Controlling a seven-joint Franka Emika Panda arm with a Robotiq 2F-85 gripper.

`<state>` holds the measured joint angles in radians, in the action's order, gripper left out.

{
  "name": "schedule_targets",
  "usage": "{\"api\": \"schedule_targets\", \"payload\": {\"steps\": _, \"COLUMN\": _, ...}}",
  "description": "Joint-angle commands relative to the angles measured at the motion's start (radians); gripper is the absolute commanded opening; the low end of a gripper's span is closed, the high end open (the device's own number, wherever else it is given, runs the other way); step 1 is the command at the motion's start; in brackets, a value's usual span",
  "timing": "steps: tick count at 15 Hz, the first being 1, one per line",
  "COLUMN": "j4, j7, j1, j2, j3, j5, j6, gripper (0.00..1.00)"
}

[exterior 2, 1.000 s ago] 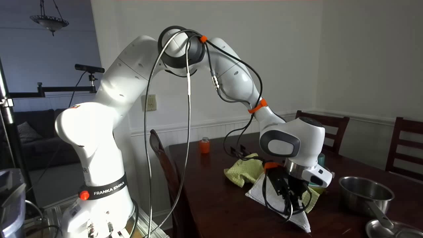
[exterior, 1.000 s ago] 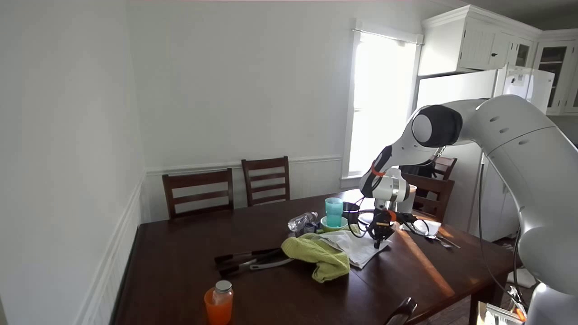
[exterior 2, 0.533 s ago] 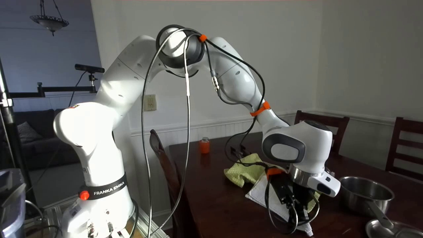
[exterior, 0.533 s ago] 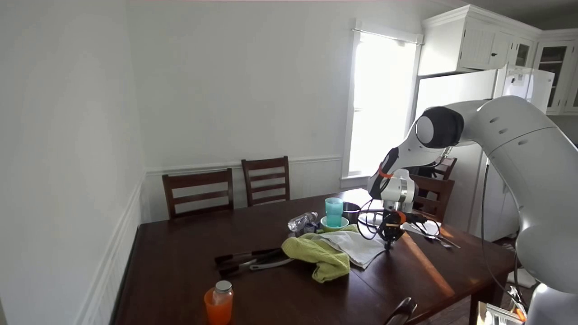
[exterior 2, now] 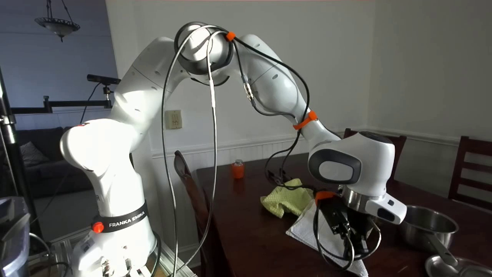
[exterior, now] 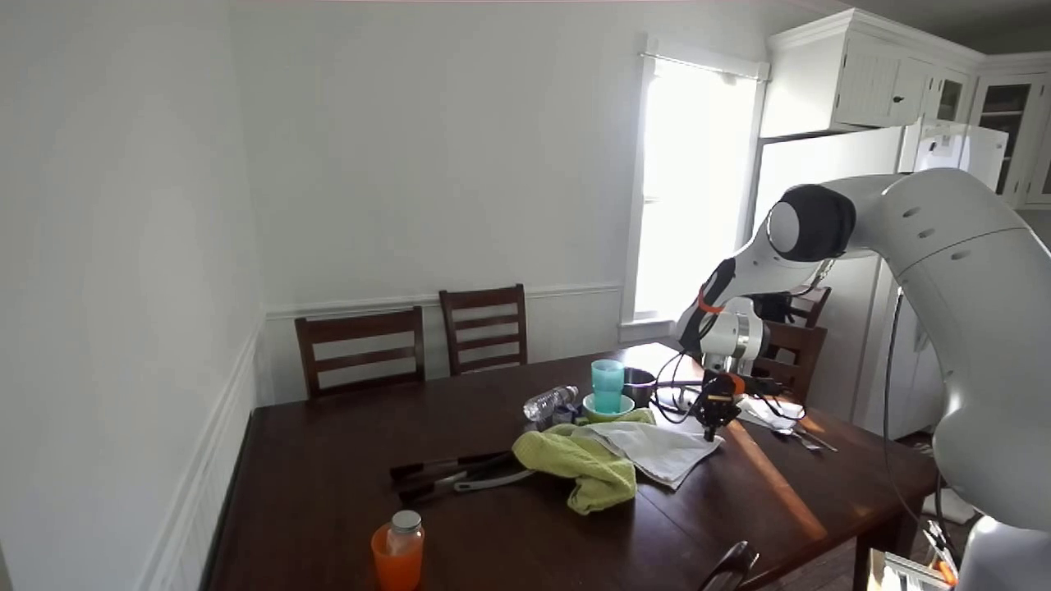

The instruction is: Unfold the white napkin

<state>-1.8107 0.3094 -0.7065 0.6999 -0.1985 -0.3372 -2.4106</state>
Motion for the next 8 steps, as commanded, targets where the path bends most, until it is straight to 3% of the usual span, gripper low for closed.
{"api": "schedule_targets", "payload": {"steps": 1, "j4": -0.01, "j7": -0.002, "j1": -0.022, "j2": -0.065, "j3": 0.056, "j5": -0.031, "j6": 0.004, "gripper": 0.0}}
{"api": "schedule_targets", "payload": {"steps": 8, "j4": 0.014, "j7": -0.097, "j1": 0.018, "j2": 0.017, "j3": 0.057, "j5": -0.015, "j6": 0.039, "gripper": 0.0}}
